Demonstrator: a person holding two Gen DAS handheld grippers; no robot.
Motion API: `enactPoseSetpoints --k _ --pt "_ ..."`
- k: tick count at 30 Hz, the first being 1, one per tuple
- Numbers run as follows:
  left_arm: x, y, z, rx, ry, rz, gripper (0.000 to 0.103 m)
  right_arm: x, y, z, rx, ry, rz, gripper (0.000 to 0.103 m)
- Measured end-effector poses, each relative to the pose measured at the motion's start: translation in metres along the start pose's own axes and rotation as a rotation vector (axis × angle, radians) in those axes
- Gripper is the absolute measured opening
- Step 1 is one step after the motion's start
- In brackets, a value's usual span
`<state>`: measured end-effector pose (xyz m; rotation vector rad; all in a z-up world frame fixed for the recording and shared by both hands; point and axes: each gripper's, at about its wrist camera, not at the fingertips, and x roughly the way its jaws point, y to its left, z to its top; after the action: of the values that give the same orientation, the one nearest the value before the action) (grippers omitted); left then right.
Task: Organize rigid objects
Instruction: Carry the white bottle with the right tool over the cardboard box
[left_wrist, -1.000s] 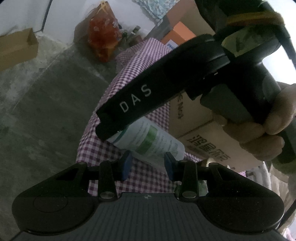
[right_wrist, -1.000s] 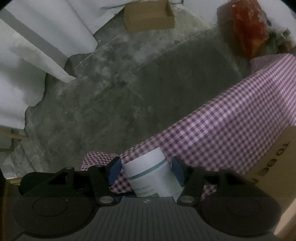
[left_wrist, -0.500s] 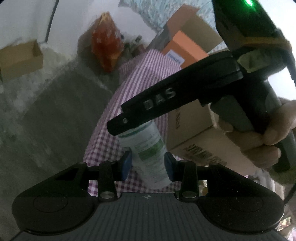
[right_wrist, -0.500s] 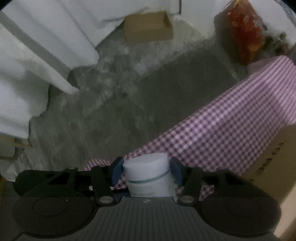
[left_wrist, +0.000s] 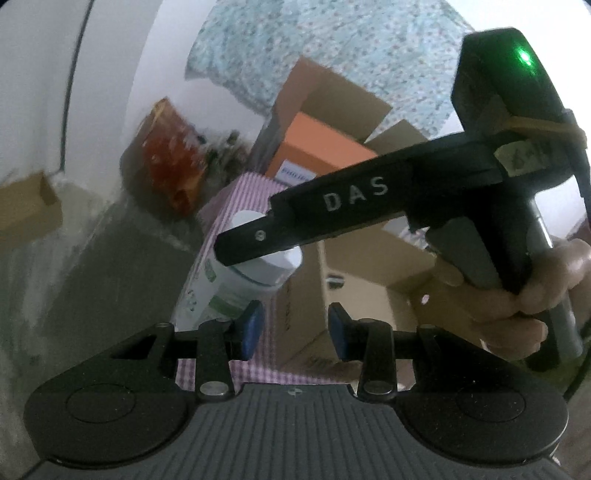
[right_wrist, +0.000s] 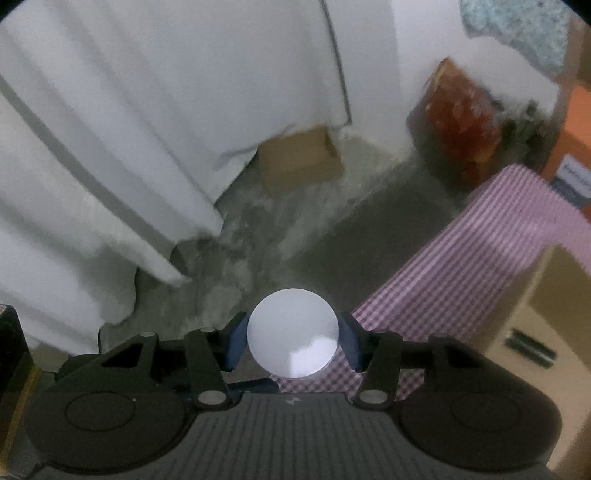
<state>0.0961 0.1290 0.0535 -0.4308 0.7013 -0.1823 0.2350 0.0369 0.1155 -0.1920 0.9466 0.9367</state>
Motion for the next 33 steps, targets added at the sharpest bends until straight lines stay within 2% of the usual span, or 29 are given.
enactPoseSetpoints --k 6,11,14,18,21,29,33 --pt "0.000 -0.030 0.016 0.086 -0.022 -0.029 0.038 -0.054 -0.027 0.001 0.055 -0.125 -0.025 0.055" --pt "0.006 -0.033 0.012 0.094 -0.011 -0.032 0.038 -0.089 -0.065 -0.005 0.128 -0.189 -0.078 0.055" --pt "0.009 -0.029 0.008 0.080 0.010 -0.014 0.038 -0.092 -0.088 -0.014 0.167 -0.189 -0.114 0.055" --pt "0.005 -0.023 0.002 0.062 0.026 0.010 0.038 -0.075 -0.115 -0.028 0.210 -0.164 -0.172 0.055" --pt "0.001 -0.018 0.000 0.053 0.027 0.030 0.038 -0.072 -0.131 -0.034 0.251 -0.179 -0.152 0.055" --pt "-0.009 -0.013 0.001 0.035 0.013 0.046 0.038 -0.077 -0.146 -0.038 0.296 -0.198 -0.152 0.055" --pt "-0.008 -0.015 0.002 0.049 0.011 0.045 0.038 -0.061 -0.146 -0.039 0.283 -0.146 -0.194 0.055"
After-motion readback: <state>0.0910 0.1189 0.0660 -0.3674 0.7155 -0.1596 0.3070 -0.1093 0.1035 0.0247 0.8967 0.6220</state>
